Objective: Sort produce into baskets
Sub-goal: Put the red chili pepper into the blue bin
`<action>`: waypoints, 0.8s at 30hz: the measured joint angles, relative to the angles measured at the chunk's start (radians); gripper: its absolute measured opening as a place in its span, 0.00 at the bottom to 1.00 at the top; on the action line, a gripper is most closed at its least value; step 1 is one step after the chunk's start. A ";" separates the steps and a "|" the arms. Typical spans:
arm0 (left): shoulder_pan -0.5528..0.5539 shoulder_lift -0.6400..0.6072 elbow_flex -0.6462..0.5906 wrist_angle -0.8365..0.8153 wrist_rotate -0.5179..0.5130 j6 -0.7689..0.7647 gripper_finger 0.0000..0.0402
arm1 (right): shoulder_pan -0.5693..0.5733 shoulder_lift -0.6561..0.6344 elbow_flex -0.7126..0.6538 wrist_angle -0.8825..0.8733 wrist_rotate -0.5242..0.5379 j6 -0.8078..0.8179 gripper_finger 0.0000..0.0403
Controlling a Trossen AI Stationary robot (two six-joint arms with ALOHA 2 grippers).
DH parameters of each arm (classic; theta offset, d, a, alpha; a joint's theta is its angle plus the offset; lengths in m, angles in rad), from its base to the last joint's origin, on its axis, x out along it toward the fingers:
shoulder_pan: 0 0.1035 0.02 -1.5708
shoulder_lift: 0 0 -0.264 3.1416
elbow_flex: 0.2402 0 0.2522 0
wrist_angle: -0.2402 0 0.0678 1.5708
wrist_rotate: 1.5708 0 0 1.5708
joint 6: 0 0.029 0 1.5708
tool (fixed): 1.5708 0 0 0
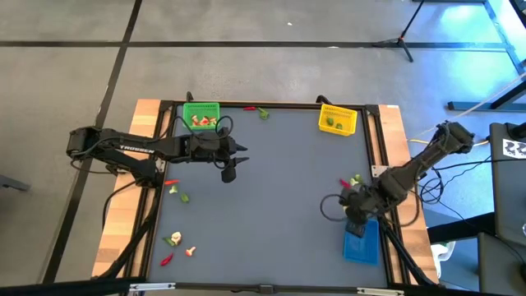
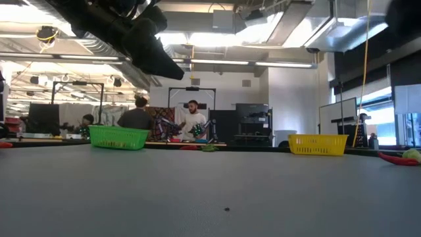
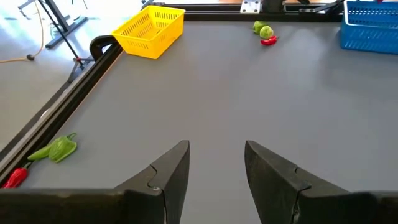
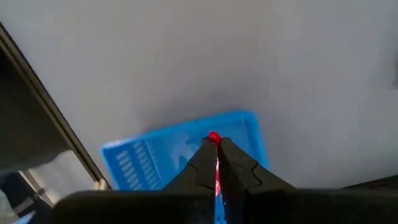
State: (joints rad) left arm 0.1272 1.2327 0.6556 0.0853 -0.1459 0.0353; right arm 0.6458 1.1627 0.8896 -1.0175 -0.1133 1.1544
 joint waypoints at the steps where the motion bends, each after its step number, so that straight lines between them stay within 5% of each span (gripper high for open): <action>1: 0.000 0.000 0.000 0.000 0.000 0.000 0.37 | 0.019 0.000 -0.019 0.018 0.000 0.010 0.01; 14: 0.000 0.000 0.000 0.000 0.000 -0.008 0.37 | 0.083 0.001 -0.222 0.182 -0.063 0.058 0.03; 24: 0.000 0.000 0.000 0.005 0.000 -0.004 0.37 | 0.063 -0.001 -0.220 0.177 -0.225 0.051 0.31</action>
State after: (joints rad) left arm 0.1272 1.2327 0.6556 0.0906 -0.1459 0.0311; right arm 0.7090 1.1618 0.6691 -0.8401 -0.3381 1.2058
